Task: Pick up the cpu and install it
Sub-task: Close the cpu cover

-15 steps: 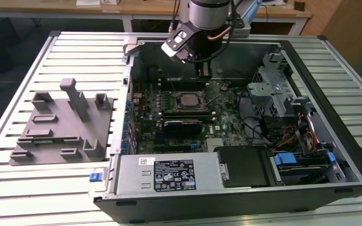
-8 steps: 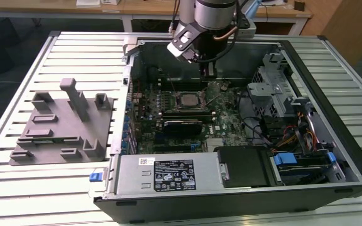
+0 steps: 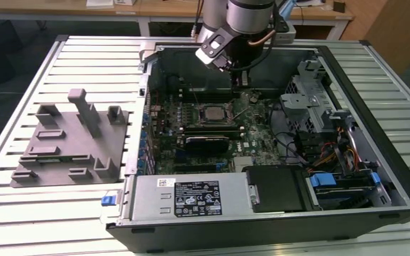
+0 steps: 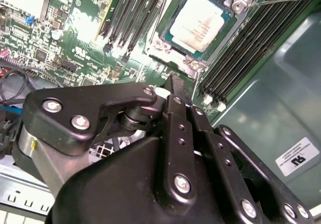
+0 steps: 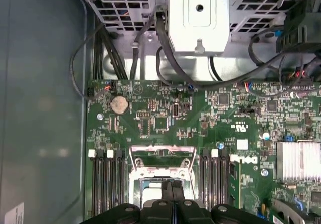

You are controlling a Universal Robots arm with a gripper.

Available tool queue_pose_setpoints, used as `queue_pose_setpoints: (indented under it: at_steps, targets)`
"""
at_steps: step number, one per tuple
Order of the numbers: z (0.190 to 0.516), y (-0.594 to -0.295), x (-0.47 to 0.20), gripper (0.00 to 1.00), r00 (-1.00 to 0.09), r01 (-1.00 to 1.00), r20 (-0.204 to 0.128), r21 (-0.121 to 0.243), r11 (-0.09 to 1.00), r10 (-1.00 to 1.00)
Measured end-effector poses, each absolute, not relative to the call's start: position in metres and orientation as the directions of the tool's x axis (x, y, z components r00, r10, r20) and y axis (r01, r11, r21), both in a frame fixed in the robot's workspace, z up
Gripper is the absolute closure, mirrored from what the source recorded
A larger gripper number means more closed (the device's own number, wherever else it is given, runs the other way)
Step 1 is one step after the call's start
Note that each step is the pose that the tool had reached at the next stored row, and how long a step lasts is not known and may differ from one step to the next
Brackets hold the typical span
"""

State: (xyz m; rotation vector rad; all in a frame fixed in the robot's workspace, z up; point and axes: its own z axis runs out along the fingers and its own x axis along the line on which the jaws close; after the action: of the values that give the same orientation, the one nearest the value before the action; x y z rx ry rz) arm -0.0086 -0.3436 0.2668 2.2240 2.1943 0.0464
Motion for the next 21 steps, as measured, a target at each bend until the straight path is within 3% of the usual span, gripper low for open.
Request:
queue_pose_setpoints:
  at_steps: [21]
  targets:
    - [0.263, -0.339, 0.021, 0.89, -0.004, 1.0, 0.009, 0.031, 0.004, 1.0]
